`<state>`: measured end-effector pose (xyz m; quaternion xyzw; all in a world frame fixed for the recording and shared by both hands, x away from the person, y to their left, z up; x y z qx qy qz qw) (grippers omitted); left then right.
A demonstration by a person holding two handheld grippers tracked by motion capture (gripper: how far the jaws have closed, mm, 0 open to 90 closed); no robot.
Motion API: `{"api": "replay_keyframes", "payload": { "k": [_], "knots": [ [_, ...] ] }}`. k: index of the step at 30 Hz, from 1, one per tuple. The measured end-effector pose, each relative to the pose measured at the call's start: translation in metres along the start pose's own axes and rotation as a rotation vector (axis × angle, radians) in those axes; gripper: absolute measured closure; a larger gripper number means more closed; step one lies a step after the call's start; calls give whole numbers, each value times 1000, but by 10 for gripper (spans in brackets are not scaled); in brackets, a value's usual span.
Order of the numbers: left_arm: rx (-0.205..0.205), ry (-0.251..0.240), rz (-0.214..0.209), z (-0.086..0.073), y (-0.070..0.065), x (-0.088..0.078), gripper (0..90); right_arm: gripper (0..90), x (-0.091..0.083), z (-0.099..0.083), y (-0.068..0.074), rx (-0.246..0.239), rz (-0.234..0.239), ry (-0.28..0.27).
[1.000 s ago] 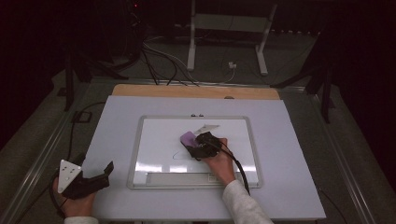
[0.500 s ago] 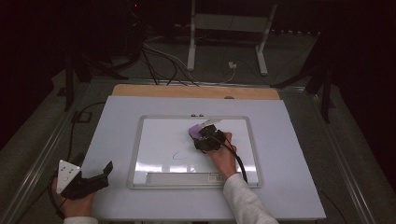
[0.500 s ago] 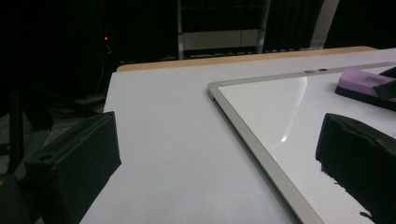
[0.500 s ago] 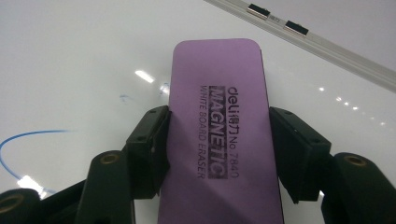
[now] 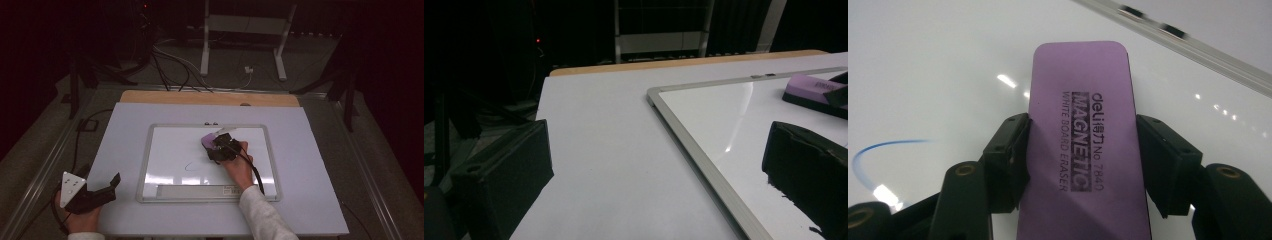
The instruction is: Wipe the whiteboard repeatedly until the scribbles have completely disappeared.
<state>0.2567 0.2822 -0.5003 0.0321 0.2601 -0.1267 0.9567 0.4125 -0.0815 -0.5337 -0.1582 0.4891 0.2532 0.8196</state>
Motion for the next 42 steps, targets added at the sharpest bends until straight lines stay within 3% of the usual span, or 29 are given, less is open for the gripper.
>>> {"api": "replay_keyframes", "payload": {
  "k": [2,4,10,16,19,22,27,29,32,38,42],
  "knots": [
    [3,4,-1,0,0,1,7,417,0,-1,0,2,7,-2],
    [6,6,-2,0,-1,1,7,417,0,-1,9,-24,51,-4],
    [5,4,0,0,-1,1,7,417,-1,-6,50,-124,159,-9],
    [8,4,-1,0,-2,1,7,417,-7,-15,86,-224,223,-12],
    [5,3,0,0,-1,0,7,417,-7,-15,86,-231,233,-13],
    [2,3,1,0,0,0,7,418,-6,-13,76,-206,195,-15],
    [1,2,1,0,0,0,7,418,-5,-11,48,-133,93,-21],
    [3,5,0,0,-1,0,7,417,-5,-11,39,-107,82,-19],
    [6,6,0,0,-1,1,7,417,-6,-11,44,-125,74,-20],
    [8,5,1,0,-1,1,7,417,-7,-15,77,-227,197,-22],
    [6,5,2,0,-1,0,7,417,-8,-16,81,-255,212,-16]
  ]
}}
Point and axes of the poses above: each handheld gripper's, and its own axes: x roughly forward along the jaws, z roughly out of its top, y roughly to its left, the point moved 5 cm from there along x, roughly forward along the jaws, and after that the axes turned 13 degrees about y, right-handed, at the moved point
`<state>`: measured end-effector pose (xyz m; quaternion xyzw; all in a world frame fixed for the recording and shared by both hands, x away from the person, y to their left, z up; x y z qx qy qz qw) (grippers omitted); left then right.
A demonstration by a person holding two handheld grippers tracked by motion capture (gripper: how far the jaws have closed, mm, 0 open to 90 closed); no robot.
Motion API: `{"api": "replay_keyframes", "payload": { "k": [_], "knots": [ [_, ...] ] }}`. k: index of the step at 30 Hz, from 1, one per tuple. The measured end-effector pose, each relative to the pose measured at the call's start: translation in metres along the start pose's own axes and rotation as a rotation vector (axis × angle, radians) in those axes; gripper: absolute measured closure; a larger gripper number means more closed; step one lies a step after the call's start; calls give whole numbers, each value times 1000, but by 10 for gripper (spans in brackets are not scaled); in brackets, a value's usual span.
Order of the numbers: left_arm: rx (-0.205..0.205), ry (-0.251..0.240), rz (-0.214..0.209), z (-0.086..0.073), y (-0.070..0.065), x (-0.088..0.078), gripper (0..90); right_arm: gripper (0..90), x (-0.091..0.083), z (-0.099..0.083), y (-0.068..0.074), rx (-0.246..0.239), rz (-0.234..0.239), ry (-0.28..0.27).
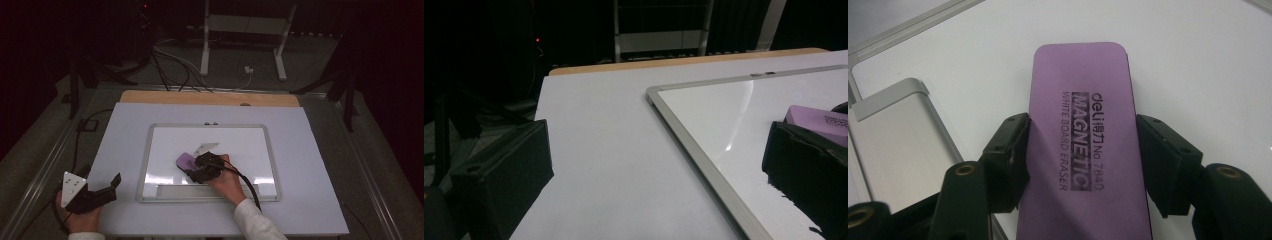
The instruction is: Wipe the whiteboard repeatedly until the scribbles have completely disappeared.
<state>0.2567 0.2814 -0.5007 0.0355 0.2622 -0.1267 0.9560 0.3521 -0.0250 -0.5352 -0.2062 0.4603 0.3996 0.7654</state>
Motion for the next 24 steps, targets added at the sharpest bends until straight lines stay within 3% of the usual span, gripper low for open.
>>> {"api": "replay_keyframes", "payload": {
  "k": [2,5,8,10,15,17,19,21,24],
  "knots": [
    [0,-2,0,0,0,0,7,417,-1,-1,-6,15,-40,2],
    [-1,-3,0,0,0,-1,7,418,-4,-3,-23,76,-96,2],
    [-3,-3,1,0,0,-1,7,418,-5,-6,-35,125,-95,-1],
    [-2,0,0,0,0,0,7,417,-6,-6,-32,111,-100,-2],
    [3,-1,0,0,-1,0,7,417,-1,-2,-3,-4,13,1],
    [0,-1,0,0,0,-1,7,417,-1,-1,-1,-24,7,7],
    [-2,-3,1,0,0,-1,7,417,-2,-1,-6,-7,-5,9],
    [-2,-1,1,0,0,-1,7,418,-4,-3,-16,22,-54,15],
    [0,-2,0,0,0,-1,7,417,-7,-7,-40,112,-110,11]
  ]
}}
Point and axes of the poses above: each handheld gripper's, and its own axes: x roughly forward along the jaws, z roughly out of its top, y roughly to its left, the point moved 5 cm from there along x, roughly forward along the jaws, and after that the axes turned 13 degrees about y, right-handed, at the moved point
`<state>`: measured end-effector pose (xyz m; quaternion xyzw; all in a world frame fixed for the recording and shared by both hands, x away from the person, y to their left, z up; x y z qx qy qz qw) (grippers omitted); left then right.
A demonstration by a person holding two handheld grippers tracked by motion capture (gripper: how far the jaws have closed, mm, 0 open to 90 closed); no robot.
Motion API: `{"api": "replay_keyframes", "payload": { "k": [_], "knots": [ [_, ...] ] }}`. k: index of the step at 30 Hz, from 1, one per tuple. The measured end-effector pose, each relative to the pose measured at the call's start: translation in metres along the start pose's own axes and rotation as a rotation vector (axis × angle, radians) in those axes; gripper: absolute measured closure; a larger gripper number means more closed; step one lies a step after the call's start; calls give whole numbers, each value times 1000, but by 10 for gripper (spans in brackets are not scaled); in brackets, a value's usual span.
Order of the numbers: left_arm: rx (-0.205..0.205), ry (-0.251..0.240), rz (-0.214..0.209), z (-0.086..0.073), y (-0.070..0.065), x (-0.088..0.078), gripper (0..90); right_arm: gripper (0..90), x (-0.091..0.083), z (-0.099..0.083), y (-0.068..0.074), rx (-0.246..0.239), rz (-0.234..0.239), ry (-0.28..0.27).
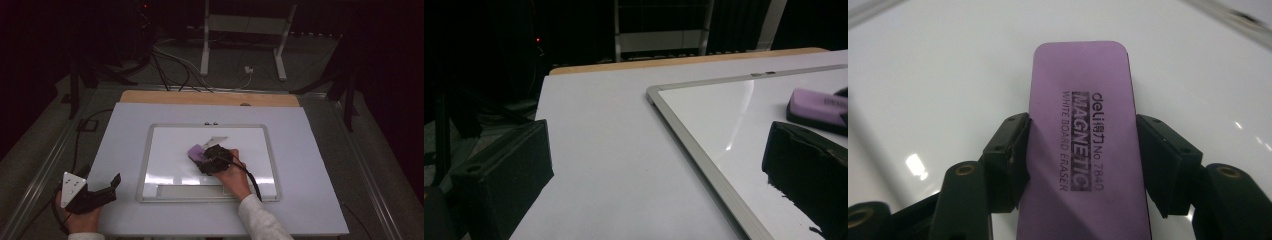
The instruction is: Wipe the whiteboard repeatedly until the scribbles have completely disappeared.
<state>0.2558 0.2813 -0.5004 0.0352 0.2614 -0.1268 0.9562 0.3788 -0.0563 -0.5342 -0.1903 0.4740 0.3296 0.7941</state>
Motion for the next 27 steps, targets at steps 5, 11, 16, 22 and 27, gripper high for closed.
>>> {"api": "replay_keyframes", "payload": {
  "k": [5,11,16,22,27],
  "knots": [
    [-1,2,1,0,0,0,7,417,-2,-5,-36,133,-73,-8],
    [2,2,1,0,0,1,7,417,-3,-5,-51,184,-116,-10],
    [7,6,-1,0,-1,2,7,416,0,0,-43,167,-97,-13],
    [4,8,-1,0,-1,3,7,416,4,5,-9,69,-33,-22],
    [8,8,-2,0,-1,3,7,416,5,7,7,11,8,-18]
  ]
}}
Point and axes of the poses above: each handheld gripper's, and its own axes: x roughly forward along the jaws, z roughly out of its top, y roughly to its left, the point moved 5 cm from there along x, roughly forward along the jaws, and after that the axes turned 13 degrees about y, right-handed, at the moved point
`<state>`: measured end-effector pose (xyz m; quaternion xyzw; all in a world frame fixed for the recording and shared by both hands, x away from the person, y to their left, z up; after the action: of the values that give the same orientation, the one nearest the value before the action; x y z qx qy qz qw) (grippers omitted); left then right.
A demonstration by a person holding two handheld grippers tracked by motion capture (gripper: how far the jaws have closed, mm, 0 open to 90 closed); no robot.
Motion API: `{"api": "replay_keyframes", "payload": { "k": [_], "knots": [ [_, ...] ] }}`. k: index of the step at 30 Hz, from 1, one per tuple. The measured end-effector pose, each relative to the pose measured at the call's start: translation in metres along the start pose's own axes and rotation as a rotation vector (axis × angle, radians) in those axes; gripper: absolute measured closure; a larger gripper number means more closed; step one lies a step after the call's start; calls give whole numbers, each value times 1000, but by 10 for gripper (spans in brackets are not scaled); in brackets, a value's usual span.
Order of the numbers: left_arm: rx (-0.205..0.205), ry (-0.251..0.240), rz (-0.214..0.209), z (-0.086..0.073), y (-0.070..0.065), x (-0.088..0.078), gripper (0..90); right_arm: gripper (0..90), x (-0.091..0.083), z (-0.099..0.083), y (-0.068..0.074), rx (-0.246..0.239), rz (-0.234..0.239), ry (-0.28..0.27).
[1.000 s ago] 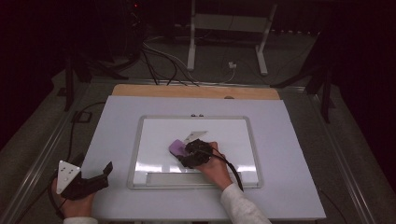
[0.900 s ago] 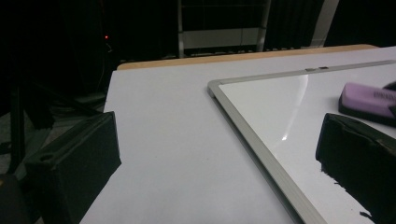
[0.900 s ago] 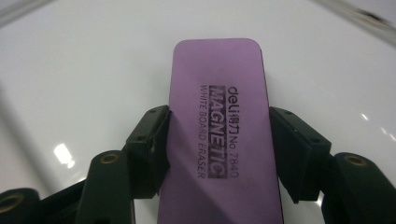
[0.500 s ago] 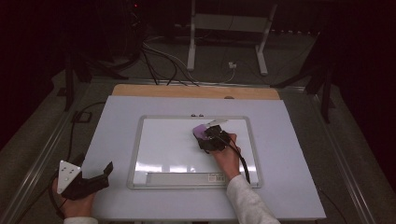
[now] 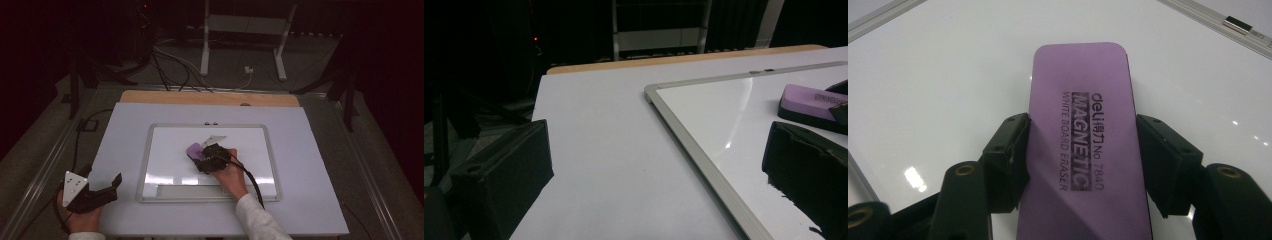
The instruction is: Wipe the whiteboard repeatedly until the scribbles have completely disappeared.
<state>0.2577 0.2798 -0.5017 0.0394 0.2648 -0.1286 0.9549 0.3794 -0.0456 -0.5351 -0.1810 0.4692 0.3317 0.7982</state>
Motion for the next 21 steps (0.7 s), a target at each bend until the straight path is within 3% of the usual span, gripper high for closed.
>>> {"api": "replay_keyframes", "payload": {
  "k": [5,13,21],
  "knots": [
    [-8,-3,4,-1,1,-1,7,416,0,-1,-16,56,-13,-6],
    [-5,-1,6,-1,1,-2,7,416,-8,-8,-54,173,-180,19],
    [0,-1,4,0,0,-1,7,416,-22,-12,-67,204,-203,-24]
  ]
}}
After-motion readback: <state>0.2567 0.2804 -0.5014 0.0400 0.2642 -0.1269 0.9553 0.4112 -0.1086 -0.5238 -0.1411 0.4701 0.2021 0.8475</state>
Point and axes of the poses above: each handheld gripper's, and its own axes: x roughly forward along the jaws, z roughly out of its top, y roughly to its left, the point moved 5 cm from there along x, roughly forward along the jaws, and after that the axes turned 13 degrees about y, right-handed, at the moved point
